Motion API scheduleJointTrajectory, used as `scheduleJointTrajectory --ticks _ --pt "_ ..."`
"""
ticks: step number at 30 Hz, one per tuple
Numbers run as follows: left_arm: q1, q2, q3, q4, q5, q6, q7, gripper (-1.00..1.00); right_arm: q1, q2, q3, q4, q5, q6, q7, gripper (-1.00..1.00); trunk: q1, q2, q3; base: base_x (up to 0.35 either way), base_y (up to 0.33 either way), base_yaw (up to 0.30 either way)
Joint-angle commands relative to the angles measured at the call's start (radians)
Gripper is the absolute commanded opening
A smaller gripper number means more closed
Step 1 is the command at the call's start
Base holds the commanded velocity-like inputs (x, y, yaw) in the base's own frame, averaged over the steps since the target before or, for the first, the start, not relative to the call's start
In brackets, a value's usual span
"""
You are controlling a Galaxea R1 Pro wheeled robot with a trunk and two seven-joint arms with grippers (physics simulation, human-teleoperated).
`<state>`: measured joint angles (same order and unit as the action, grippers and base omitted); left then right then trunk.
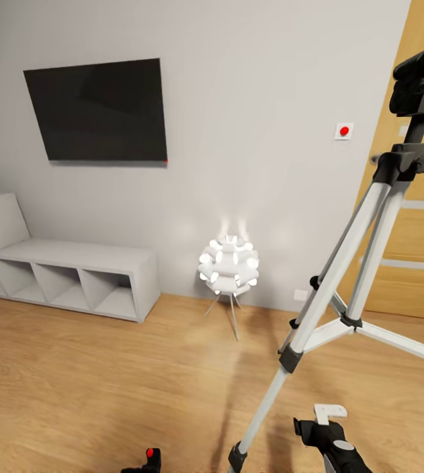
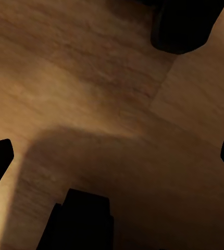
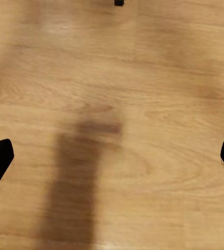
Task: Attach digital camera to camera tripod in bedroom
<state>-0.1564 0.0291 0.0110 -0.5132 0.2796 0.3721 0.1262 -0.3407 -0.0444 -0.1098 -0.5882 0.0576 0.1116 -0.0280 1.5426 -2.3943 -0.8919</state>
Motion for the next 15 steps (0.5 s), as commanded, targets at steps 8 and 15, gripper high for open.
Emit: scheduleJointTrajectory --ticks 8,15 --pt "0.000 0.001 0.000 -0.009 0.012 0.004 0.004 1.00 0.000 0.008 0.001 -0.115 0.011 0.015 0.002 1.00 0.031 -0.057 -0.026 0.000 0.000 0.000" --pt "0.000 0.000 -0.003 -0.014 0.011 0.004 0.004 1.00 0.000 0.015 0.005 -0.142 0.011 0.018 0.001 1.00 0.057 -0.106 -0.048 0.000 0.000 0.000"
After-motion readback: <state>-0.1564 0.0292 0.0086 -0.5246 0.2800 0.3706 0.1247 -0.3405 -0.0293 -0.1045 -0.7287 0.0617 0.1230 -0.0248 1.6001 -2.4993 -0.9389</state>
